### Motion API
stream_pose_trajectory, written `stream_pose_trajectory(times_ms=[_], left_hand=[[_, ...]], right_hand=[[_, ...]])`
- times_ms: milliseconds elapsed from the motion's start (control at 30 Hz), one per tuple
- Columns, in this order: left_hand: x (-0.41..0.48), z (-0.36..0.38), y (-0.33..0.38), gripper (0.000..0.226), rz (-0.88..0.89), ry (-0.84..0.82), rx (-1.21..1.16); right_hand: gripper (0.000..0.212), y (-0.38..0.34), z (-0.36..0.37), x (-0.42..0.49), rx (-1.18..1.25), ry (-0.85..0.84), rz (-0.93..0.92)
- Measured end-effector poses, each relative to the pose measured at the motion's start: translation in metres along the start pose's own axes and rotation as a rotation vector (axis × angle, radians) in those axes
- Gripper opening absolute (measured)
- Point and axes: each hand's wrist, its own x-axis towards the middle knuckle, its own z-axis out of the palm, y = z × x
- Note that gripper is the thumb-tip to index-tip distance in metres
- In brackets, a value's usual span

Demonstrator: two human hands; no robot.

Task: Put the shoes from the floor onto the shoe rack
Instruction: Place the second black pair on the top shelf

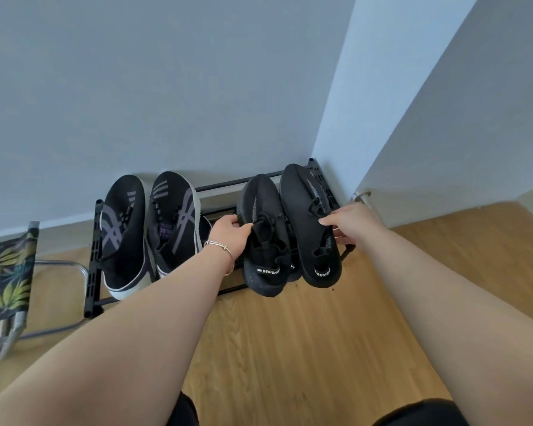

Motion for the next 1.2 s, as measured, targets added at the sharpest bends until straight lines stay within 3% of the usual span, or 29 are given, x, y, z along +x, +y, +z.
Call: stream_pose_trajectory(times_ms=[233,333,467,600,700,800,867,933,1000,1133,1200], left_hand=[[-0.002,-0.005,0.002,0.035,0.04,0.084,0.388],[-0.002,-0.01,0.01,0.038,-0.03,0.109,0.447],[-0.004,-0.012,0.007,0.06,-0.166,-0.053,0.274],[-0.007,-0.005,-0.005,0.07,-0.106,-0.061,0.382],[-0.007,0.0,-0.006,0.078,-0.119,-0.006,0.319],[-0.004,0.0,-0.003,0.071,-0.095,0.038,0.256],[-0.001,-0.003,0.001,0.066,-0.071,0.087,0.242],[0.002,-0.005,0.003,0.063,-0.054,0.127,0.24],[0.003,-0.006,0.005,0.068,-0.049,0.141,0.239],[0.012,-0.007,0.009,0.067,-0.017,0.133,0.247],[0.015,-0.008,0.009,0.066,-0.015,0.116,0.26]], right_hand=[[0.026,0.013,0.008,0.013,-0.014,-0.043,-0.001],[0.029,0.016,0.007,0.014,0.007,-0.134,0.023],[0.031,0.018,0.003,0.013,0.022,-0.194,0.067],[0.028,0.018,0.005,0.013,0.023,-0.219,0.028],[0.019,0.018,0.013,0.015,-0.018,-0.164,0.001],[0.012,0.017,0.019,0.02,-0.057,-0.079,-0.04],[0.015,0.015,0.024,0.021,-0.073,-0.05,-0.079],[0.031,0.01,0.029,0.023,-0.084,-0.029,-0.106],[0.038,0.004,0.036,0.026,-0.071,0.01,-0.131],[0.011,-0.008,0.043,0.032,-0.018,0.1,-0.122],[0.023,-0.011,0.047,0.036,0.01,0.126,-0.142]])
